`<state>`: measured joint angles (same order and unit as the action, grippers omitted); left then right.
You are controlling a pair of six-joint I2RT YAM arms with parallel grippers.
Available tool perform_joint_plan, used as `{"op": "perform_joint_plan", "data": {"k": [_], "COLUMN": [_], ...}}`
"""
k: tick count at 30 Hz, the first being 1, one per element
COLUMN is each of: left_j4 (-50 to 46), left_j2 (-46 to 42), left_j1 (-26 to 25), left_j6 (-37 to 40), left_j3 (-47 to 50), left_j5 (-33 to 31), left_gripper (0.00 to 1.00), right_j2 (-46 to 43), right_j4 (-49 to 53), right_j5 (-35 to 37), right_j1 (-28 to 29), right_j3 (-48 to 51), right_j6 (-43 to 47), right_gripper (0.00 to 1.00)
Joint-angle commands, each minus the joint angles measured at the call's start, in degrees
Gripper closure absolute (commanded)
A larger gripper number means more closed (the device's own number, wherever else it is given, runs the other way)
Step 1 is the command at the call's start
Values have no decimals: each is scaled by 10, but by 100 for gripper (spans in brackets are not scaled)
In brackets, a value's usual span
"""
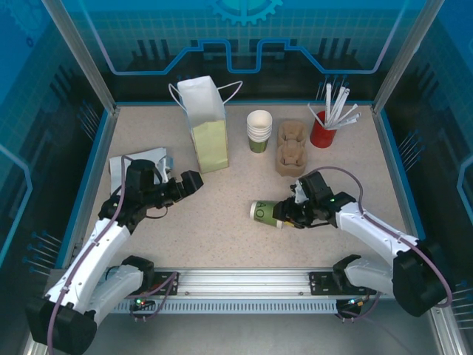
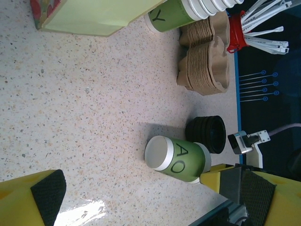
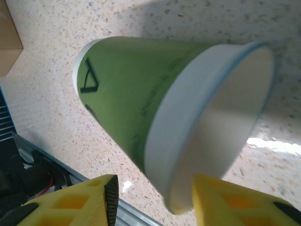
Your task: Pack the takeout coffee
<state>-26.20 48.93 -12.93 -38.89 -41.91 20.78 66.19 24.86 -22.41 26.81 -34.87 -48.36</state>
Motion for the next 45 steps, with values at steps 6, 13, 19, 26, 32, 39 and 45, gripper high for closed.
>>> {"op": "perform_joint_plan", "data": {"k": [6,13,19,26,32,39,45], "left_j4": [-18,-33,-62,-118,-134,-138,-141], "left_j2": [-9,-14,-17,-15,-18,-20,-21], "left_j1": [-4,-4,-4,-4,-4,-4,-4], "left_j6": [12,25,50,98,111,112,114], "left_j3": [-20,-25,-46,-85,-92,-91,-90], "left_j5": [-14,-20,-26,-50,-57,-55,-58], "left_gripper": [1,1,1,1,1,1,1], "right_j2": [23,37,63,190,312,433,510], "right_j4": [-23,28,236,515,641,691,704], "right_j5": [34,66,139,247,327,367,383], "right_j1": [25,31,56,127,195,234,249], "right_j3": [-36,-87,-240,-435,-553,-652,-716], "right_j6": [19,68,191,287,307,343,373], "right_gripper": [79,92,92,92,91,91,90]}}
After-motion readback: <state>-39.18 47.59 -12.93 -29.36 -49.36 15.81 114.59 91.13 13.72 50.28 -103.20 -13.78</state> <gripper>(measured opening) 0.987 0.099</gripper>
